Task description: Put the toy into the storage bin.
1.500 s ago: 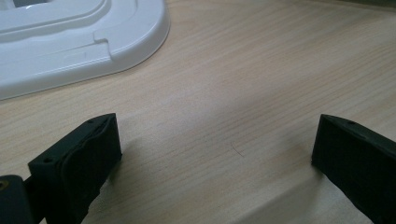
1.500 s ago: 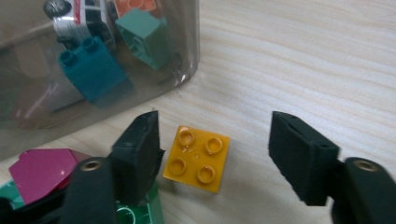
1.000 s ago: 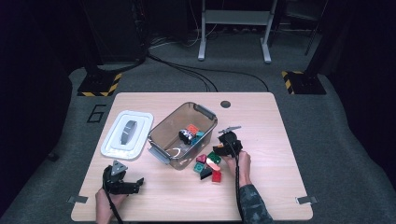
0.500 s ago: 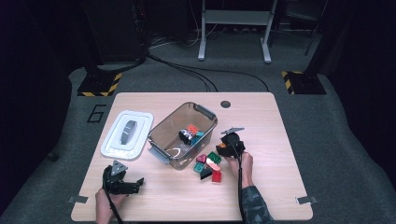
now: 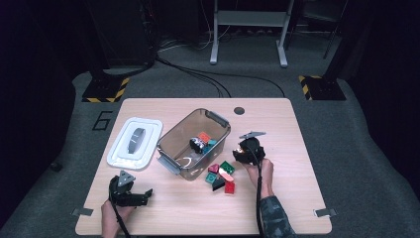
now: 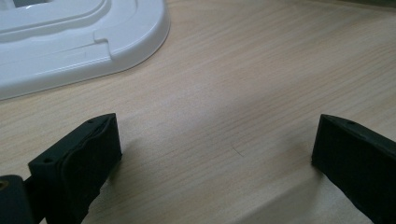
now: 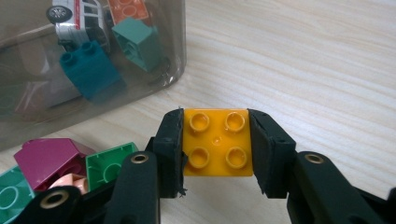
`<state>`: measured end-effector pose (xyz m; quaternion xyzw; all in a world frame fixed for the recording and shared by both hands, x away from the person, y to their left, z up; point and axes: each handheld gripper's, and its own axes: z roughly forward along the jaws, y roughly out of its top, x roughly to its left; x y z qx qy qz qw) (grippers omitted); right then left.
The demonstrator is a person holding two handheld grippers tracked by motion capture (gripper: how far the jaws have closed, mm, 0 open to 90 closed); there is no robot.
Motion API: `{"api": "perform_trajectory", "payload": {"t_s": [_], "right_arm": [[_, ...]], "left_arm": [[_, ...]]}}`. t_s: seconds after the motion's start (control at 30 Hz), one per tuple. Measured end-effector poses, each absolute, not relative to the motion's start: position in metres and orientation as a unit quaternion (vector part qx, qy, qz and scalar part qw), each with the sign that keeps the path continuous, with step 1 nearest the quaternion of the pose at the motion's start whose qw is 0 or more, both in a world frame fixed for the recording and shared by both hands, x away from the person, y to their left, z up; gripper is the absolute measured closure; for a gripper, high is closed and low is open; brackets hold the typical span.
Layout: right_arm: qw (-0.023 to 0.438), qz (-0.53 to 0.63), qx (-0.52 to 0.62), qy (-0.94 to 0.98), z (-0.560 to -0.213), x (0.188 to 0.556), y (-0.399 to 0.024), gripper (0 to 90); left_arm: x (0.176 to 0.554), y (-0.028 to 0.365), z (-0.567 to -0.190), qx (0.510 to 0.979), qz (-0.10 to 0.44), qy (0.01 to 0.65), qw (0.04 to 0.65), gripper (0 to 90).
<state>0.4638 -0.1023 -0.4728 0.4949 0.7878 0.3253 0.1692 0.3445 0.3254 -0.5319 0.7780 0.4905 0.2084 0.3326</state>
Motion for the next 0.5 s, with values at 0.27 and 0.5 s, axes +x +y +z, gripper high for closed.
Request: {"api": "perform_trajectory", "payload": {"t_s": [0.27,0.5], "right_arm": [[0.175,0.325,0.489,0.79,-0.459,0.464,-0.107,58.5],[0.179,0.333,0.489,0.786,-0.444,0.465,-0.11,58.6]], "left_arm": [[0.345,0.325,-0.532,0.778,0.208,0.49,0.332,1.1],[0.344,0.325,-0.532,0.778,0.208,0.49,0.332,1.1]]}}
